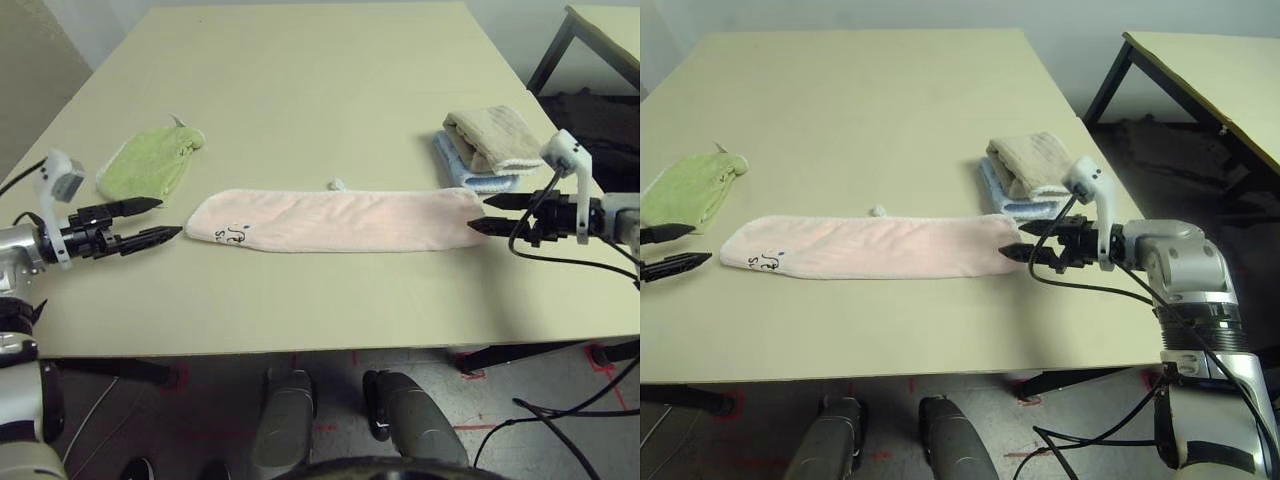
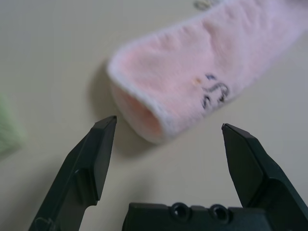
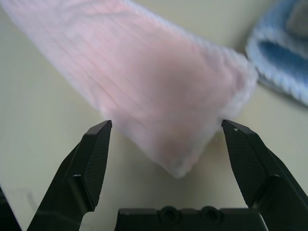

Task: Fold the towel and set it aside.

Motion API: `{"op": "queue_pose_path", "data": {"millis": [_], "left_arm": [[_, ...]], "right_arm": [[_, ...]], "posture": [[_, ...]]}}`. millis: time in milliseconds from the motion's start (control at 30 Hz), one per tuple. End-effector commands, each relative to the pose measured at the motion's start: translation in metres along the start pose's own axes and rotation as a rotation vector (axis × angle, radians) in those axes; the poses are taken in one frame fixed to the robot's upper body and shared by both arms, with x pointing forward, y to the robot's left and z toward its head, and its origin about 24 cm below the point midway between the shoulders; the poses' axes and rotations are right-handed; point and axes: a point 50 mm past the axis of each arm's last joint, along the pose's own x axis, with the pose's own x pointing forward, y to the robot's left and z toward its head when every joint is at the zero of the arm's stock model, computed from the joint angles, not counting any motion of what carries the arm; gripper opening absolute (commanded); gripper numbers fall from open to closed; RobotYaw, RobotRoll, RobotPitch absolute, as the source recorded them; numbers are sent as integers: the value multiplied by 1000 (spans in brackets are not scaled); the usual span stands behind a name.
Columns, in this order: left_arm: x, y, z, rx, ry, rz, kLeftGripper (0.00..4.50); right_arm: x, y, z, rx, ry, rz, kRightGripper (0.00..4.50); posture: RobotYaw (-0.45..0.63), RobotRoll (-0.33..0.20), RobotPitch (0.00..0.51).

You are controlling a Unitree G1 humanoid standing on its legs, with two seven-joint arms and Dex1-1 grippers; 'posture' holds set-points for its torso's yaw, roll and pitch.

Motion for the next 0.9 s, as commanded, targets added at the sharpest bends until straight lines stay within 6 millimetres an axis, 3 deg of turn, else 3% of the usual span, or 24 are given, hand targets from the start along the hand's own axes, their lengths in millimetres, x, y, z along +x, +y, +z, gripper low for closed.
{"op": "queue_pose_path", "data": {"millis": [33, 300, 433, 767, 900], "left_arm": [[3, -3, -5, -19, 25, -14, 4474], [14, -4, -10, -20, 21, 1, 4474], [20, -4, -14, -5, 34, -9, 3602], [22, -4, -16, 6, 41, -19, 127], [19, -4, -15, 8, 47, -17, 54]], "right_arm": [[-3, 1, -1, 0, -23, -29, 4489], [0, 0, -5, 16, -51, -71, 4489], [0, -1, -10, 33, -34, -76, 4500], [-3, -2, -25, 48, 22, -82, 4500], [0, 1, -25, 52, 14, -61, 4500]], "posture": [[43, 0, 189], [41, 0, 188], [35, 0, 184], [30, 0, 187], [30, 0, 186]]}}
